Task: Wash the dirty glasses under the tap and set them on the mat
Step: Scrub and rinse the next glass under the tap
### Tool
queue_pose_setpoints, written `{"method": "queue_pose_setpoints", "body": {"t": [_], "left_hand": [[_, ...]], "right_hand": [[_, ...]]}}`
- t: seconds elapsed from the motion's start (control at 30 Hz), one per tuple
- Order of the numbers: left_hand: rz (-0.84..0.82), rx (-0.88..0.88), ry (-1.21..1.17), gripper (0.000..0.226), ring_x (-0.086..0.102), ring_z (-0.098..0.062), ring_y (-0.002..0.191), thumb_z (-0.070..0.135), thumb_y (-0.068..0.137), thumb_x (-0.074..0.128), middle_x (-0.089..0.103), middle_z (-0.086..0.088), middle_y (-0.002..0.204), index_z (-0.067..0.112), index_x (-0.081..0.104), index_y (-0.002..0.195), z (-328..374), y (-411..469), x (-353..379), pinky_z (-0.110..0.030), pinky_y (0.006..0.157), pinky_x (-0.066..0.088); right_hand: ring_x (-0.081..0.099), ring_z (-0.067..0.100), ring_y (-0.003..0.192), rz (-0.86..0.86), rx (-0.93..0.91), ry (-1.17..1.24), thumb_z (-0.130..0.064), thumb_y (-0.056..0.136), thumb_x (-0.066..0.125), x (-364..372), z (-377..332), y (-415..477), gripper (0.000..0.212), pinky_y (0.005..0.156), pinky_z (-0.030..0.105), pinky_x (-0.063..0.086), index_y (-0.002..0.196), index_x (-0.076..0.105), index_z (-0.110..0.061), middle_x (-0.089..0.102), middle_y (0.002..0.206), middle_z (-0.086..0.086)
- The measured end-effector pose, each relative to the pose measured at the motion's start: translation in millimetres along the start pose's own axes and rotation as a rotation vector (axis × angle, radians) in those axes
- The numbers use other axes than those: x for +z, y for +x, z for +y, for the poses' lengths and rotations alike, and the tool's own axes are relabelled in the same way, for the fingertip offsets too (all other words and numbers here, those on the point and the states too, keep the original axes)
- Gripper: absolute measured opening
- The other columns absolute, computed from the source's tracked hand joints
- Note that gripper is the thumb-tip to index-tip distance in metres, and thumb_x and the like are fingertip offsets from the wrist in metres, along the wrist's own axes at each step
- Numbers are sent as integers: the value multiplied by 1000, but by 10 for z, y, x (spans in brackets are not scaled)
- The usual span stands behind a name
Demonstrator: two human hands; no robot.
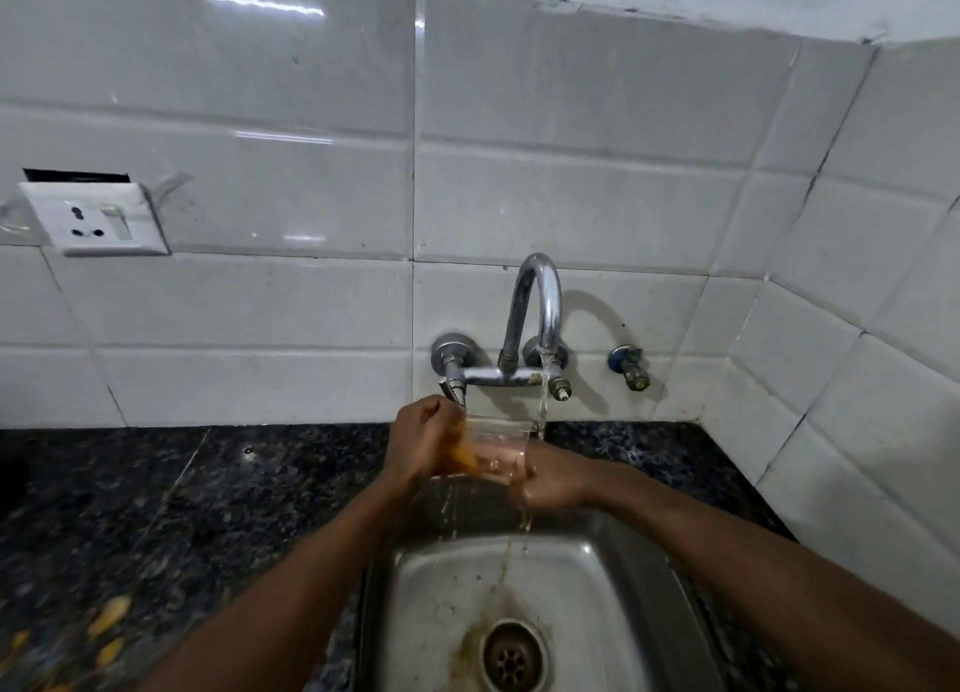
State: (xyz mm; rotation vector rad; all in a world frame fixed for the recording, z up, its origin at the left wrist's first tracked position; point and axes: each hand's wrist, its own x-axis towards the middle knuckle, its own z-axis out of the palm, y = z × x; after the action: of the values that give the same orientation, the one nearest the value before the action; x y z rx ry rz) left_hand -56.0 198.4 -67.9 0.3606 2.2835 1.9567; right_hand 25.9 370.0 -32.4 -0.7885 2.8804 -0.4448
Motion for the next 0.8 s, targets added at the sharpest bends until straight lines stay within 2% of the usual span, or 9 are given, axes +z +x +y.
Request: {"method": "queue_pose_setpoints", "body": {"t": [0.07, 0.2, 0.3, 0.37, 0.43, 0.53, 0.63, 0.67, 0.8], "left_hand": [[60, 15, 40, 31, 56, -18, 62, 26, 89, 55, 61, -7, 66, 5, 64, 68, -33, -1, 5, -29, 57, 44], [36, -384, 80, 37, 61, -26, 60, 37, 86, 52, 68, -15, 77, 3, 67, 83, -18, 72, 11, -24, 49, 42], [34, -162, -90, 28, 57, -20, 60, 23, 94, 54, 64, -11, 74, 0, 68, 85, 55, -40, 11, -20, 37, 42], [59, -45, -92, 28, 54, -19, 57, 12, 94, 53, 59, -9, 65, 3, 64, 70, 62, -94, 23, -22, 39, 42], [69, -195, 11, 30, 53, -21, 48, 19, 93, 51, 59, -11, 61, 5, 61, 68, 71, -21, 27, -22, 38, 38], [-10, -406, 91, 37, 62, -29, 55, 37, 90, 51, 67, -16, 74, 3, 65, 87, 64, 50, -6, -26, 44, 45], [27, -108, 7, 35, 61, -27, 66, 42, 78, 56, 67, -10, 73, 10, 70, 78, 76, 19, -12, -31, 57, 46], [40, -11, 44, 30, 60, -23, 67, 39, 78, 56, 66, -5, 69, 14, 69, 69, 76, -20, -23, -29, 59, 44], [50, -205, 221, 33, 63, -26, 66, 32, 90, 54, 68, -10, 73, 10, 65, 69, 42, 75, 7, -27, 55, 45]], "right_hand": [[49, 1, 122, -14, 22, -93, -5, 93, 55, 3, -5, 58, 56, 102, 19, 42, 143, 41, -24, 51, 138, -2], [39, 29, 138, -90, 20, -420, -7, 97, 55, 15, 17, 70, 57, 113, 37, 29, 149, 35, -13, 37, 154, 12], [41, 27, 136, -52, 34, -208, -7, 91, 59, 35, -7, 44, 60, 114, 32, 31, 147, 39, -14, 42, 149, 13], [41, 25, 135, -32, 83, -228, -9, 96, 54, 43, -28, 27, 50, 112, 26, 29, 144, 43, -10, 44, 148, 13], [44, 27, 133, -6, 58, -337, -9, 98, 53, 49, -57, 48, 45, 111, 31, 32, 142, 45, -8, 46, 146, 15], [55, 21, 125, 42, 23, -431, -8, 90, 66, 87, 21, 40, 47, 106, 31, 41, 135, 53, -8, 57, 136, 11], [52, -14, 109, -35, 115, -84, 0, 90, 59, 87, -19, 7, 46, 91, 8, 43, 134, 48, -10, 56, 120, -6], [53, -13, 104, -45, 112, -2, 2, 90, 57, 97, -56, -2, 45, 87, 6, 43, 132, 49, -12, 56, 117, -6], [51, 32, 124, -27, 94, -297, -10, 90, 62, 251, 134, 26, 47, 107, 39, 43, 136, 52, -6, 54, 135, 19]]}}
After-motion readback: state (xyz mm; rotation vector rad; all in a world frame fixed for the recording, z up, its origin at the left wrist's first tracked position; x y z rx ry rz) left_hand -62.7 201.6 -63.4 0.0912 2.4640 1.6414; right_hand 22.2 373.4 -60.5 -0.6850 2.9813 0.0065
